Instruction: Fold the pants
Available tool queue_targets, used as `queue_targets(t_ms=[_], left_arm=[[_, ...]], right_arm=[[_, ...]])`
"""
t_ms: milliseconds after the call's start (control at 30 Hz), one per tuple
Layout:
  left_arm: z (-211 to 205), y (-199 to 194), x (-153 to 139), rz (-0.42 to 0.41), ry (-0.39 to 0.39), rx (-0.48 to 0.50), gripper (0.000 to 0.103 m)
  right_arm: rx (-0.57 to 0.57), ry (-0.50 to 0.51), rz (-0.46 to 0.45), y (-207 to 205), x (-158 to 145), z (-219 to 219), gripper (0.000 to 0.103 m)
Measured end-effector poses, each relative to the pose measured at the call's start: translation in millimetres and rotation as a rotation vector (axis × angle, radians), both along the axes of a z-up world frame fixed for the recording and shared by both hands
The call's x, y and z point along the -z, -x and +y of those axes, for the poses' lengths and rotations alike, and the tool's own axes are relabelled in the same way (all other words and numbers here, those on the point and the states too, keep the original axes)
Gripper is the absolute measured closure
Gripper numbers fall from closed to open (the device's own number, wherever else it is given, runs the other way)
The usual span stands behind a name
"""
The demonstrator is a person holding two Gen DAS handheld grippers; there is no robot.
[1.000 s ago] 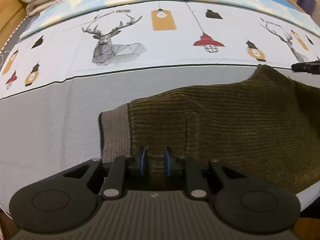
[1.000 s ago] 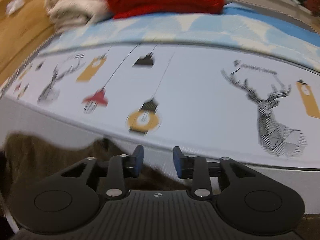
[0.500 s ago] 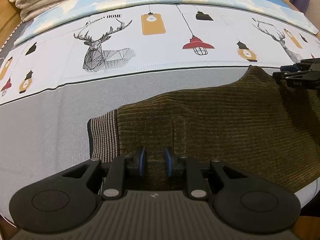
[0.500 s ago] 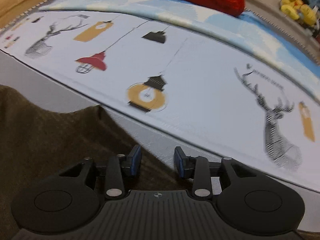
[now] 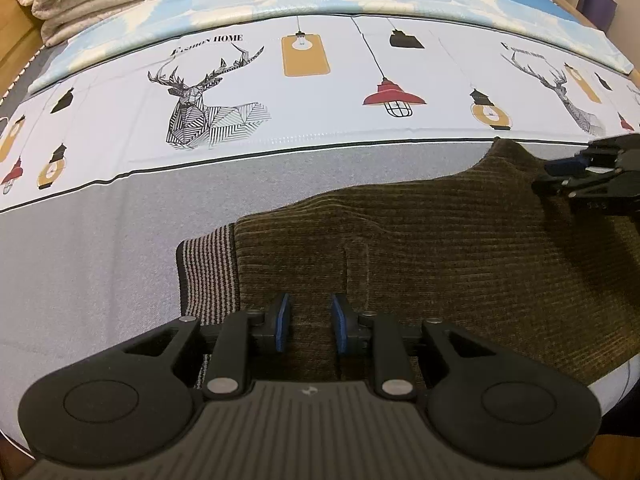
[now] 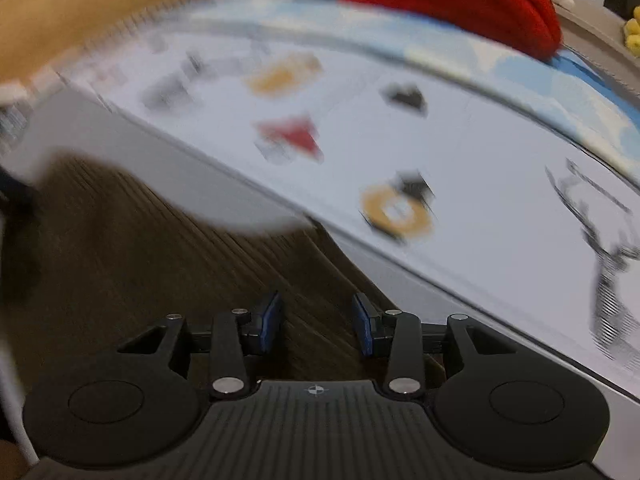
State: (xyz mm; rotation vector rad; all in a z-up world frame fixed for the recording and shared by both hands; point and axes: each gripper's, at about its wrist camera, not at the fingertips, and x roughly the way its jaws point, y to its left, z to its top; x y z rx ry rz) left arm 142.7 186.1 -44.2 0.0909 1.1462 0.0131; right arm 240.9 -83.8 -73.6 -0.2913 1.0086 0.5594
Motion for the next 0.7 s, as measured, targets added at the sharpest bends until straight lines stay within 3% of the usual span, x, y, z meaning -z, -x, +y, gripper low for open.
queue_targets(t_ms=[133, 467, 567, 700], left_arm=[[3, 1, -2, -0.006, 0.009, -0.011, 0.077], [-11, 7, -12, -0.043, 0.034, 0.016, 0.076], [-18, 10, -15, -0.055, 0.032, 0.031, 0.076], [-26, 14, -19, -0.077, 0.014, 0.044, 0.076]], right_arm=[[0.056, -0.057, 0.021, -3, -5, -10, 0.061], [0.172, -0.022, 0.054, 8, -9, -58, 0.061], [0.196, 0.009, 0.062, 18, -9, -78, 0.061], [0.268, 0.126, 0.068, 31, -4, -114, 0.061]])
